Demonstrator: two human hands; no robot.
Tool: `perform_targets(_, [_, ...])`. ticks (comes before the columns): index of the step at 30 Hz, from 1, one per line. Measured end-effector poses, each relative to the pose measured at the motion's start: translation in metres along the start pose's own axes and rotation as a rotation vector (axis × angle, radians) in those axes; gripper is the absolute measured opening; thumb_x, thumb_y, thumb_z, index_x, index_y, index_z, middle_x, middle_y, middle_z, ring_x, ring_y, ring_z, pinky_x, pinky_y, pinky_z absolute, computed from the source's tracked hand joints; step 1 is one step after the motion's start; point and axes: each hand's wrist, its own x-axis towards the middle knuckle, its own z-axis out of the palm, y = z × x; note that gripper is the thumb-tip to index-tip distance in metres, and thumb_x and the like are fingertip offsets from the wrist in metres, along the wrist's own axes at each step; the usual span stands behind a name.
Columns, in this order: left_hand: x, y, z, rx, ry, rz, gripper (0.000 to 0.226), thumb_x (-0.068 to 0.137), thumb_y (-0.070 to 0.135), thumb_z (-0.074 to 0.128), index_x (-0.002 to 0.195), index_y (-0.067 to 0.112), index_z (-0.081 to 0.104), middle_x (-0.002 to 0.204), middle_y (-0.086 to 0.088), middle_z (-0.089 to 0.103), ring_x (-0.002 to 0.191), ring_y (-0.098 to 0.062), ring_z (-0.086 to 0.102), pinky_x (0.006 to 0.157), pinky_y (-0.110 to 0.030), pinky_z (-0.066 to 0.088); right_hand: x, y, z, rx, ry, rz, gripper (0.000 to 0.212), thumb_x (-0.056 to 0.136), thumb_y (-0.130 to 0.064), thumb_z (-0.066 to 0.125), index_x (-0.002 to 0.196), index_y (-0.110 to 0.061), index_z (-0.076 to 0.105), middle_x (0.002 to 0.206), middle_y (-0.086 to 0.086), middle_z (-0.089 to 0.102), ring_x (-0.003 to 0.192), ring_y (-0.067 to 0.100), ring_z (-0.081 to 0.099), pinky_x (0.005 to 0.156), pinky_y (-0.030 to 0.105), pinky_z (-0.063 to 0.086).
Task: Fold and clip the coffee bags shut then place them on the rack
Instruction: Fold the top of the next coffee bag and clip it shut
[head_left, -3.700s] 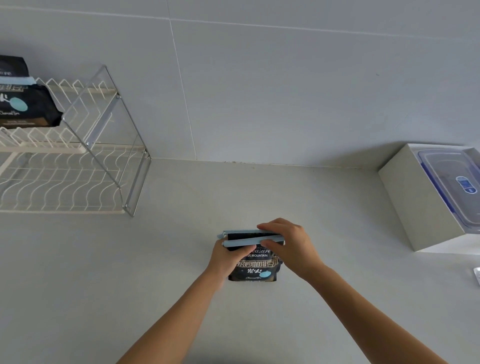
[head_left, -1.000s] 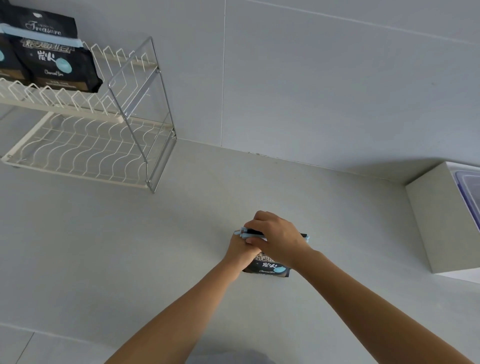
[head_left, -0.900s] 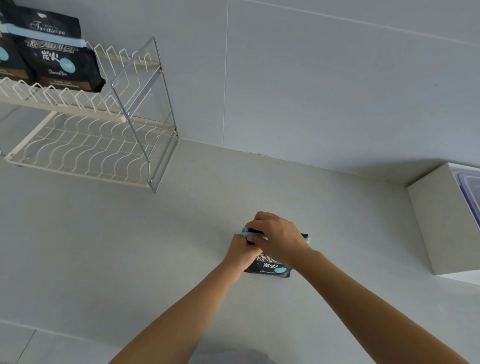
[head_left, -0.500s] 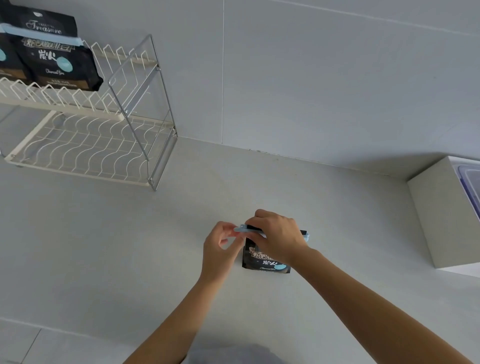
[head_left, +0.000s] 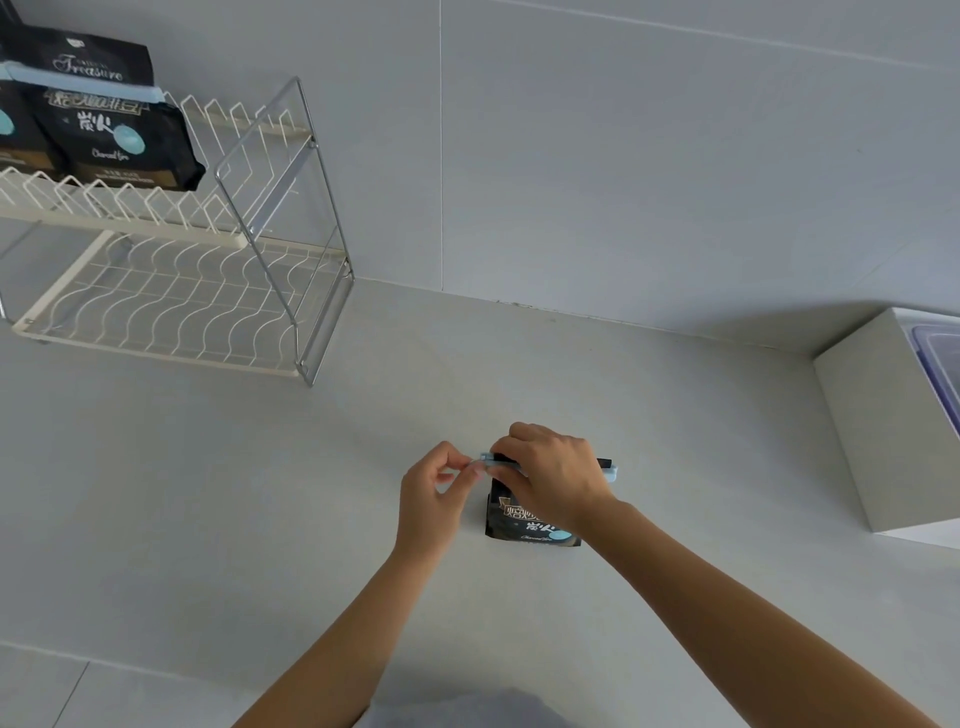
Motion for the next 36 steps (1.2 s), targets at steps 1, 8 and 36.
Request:
perform_targets(1, [0.001, -0.001, 0.0, -0.041, -0.009, -0.025, 0.021, 0.08, 0.024, 0.065, 0.067, 0.01, 0.056, 0.069, -0.011, 0.065, 0.075, -0.023, 0.064, 0.074, -0.033, 0.048, 0.0, 0.0, 0.001, -0.016, 0.002, -0.014, 0.029, 0.093, -0.045, 0.044, 0.098, -0.024, 0.063, 0.087, -0.005, 0.059, 0.084, 0.017, 0.058, 0.056, 0.028, 0.037])
perform_targets(8, [0.013, -0.007, -0.004, -0.142, -0.13, -0.097, 0.02, 0.083, 0.007, 0.066, 0.07, -0.004, 0.056, 0.061, 0.007, 0.07, 0.066, -0.002, 0.066, 0.063, -0.008, 0.046, 0.001, 0.003, 0.001, -0.052, -0.008, -0.06, 0.032, 0.096, -0.043, 0.038, 0.098, -0.02, 0.061, 0.087, -0.002, 0.059, 0.083, 0.019, 0.057, 0.059, 0.032, 0.041])
perform_targets(36, [0.015, -0.004, -0.005, -0.077, -0.117, -0.089, 0.021, 0.083, 0.014, 0.068, 0.066, 0.005, 0.059, 0.058, 0.005, 0.067, 0.063, -0.007, 0.064, 0.063, -0.012, 0.046, 0.005, 0.006, 0.006, -0.168, -0.006, -0.065, 0.038, 0.098, -0.044, 0.031, 0.092, -0.017, 0.057, 0.084, -0.001, 0.061, 0.077, 0.022, 0.058, 0.076, 0.033, 0.04])
